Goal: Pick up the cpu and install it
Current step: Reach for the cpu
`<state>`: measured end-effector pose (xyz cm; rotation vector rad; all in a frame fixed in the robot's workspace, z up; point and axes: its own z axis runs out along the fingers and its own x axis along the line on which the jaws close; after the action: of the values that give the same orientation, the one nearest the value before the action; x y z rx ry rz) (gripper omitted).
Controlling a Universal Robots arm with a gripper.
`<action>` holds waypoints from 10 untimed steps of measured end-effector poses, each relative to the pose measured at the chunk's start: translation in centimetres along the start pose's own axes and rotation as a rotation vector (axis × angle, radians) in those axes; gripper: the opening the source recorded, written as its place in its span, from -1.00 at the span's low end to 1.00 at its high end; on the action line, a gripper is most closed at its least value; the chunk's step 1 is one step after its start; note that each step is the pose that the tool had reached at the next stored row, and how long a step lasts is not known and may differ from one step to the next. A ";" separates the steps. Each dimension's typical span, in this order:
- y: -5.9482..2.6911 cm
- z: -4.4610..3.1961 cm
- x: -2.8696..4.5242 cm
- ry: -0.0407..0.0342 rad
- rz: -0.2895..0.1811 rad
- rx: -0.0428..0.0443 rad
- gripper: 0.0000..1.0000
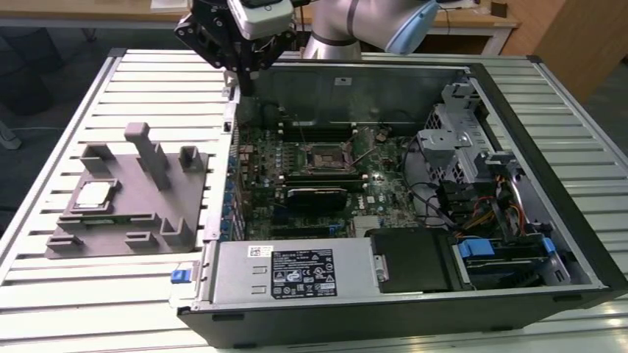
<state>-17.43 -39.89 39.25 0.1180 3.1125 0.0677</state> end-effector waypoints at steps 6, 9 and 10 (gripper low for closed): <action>-0.03 -0.01 0.37 0.0000 0.000 0.0001 -0.79; -0.04 -0.01 0.55 0.0000 0.000 0.0000 -0.79; -0.05 -0.01 0.62 0.0000 0.000 0.0000 -0.79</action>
<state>-18.05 -39.89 39.24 0.1179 3.1125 0.0676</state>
